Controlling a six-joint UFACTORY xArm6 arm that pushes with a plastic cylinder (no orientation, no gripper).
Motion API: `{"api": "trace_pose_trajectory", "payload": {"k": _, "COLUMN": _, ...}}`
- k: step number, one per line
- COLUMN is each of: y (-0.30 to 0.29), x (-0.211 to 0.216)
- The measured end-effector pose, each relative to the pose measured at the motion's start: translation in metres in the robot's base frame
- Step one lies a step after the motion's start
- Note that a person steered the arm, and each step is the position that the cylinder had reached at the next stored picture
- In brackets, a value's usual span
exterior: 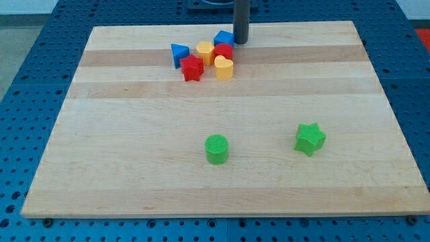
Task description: Move green star towards center right
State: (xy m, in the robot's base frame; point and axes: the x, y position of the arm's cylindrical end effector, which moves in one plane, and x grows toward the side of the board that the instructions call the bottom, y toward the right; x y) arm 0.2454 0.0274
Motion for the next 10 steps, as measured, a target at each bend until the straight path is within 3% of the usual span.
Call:
{"api": "trace_pose_trajectory", "payload": {"k": 1, "y": 0.036, "x": 0.0}}
{"api": "trace_pose_trajectory", "payload": {"k": 2, "y": 0.127, "x": 0.085}}
{"api": "trace_pose_trajectory", "payload": {"k": 3, "y": 0.14, "x": 0.211}}
{"api": "trace_pose_trajectory", "payload": {"k": 4, "y": 0.227, "x": 0.261}}
{"api": "trace_pose_trajectory", "payload": {"k": 5, "y": 0.184, "x": 0.32}}
{"api": "trace_pose_trajectory", "payload": {"k": 6, "y": 0.087, "x": 0.297}}
{"api": "trace_pose_trajectory", "payload": {"k": 7, "y": 0.103, "x": 0.213}}
{"api": "trace_pose_trajectory", "payload": {"k": 8, "y": 0.126, "x": 0.187}}
{"api": "trace_pose_trajectory", "payload": {"k": 10, "y": -0.003, "x": 0.256}}
